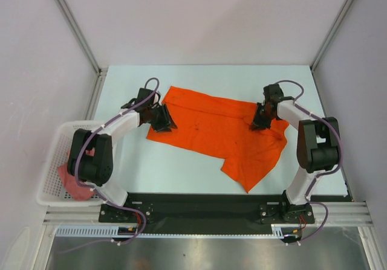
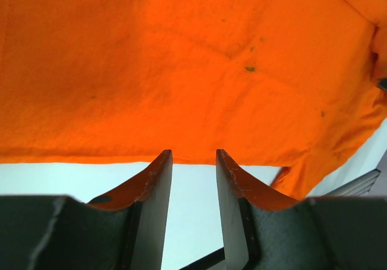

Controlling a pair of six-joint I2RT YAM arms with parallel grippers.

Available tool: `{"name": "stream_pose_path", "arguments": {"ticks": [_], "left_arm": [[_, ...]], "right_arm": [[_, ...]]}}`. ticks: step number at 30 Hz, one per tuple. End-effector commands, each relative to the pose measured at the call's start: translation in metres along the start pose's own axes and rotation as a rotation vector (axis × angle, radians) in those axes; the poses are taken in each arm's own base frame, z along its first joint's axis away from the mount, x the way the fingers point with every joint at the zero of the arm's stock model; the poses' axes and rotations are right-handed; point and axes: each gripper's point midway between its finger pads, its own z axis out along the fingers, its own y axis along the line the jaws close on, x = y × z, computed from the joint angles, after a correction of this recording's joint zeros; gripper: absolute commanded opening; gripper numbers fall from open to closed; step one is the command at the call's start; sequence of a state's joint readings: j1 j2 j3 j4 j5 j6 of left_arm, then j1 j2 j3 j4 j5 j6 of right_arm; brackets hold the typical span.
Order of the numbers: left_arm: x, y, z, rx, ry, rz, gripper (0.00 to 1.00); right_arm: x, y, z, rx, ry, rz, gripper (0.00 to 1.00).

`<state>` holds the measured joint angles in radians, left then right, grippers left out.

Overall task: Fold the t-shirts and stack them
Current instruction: Fold the tshirt

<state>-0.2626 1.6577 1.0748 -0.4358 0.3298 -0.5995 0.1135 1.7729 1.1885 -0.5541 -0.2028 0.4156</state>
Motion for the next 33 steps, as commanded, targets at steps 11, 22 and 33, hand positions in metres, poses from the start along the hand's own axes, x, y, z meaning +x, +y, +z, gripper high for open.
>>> {"name": "stream_pose_path", "arguments": {"ticks": [11,22,33], "left_arm": [[-0.008,-0.024,-0.038,0.076,-0.072,0.097,0.40],[-0.001,-0.022,-0.045,0.076,-0.063,0.110,0.40],[0.006,-0.018,-0.047,0.078,-0.067,0.111,0.40]], "right_arm": [[-0.049,-0.008,0.023,0.140,-0.145,0.037,0.23],[-0.159,-0.011,0.010,0.238,-0.309,-0.010,0.30],[-0.057,0.024,-0.036,0.145,-0.232,-0.205,0.31]]}}
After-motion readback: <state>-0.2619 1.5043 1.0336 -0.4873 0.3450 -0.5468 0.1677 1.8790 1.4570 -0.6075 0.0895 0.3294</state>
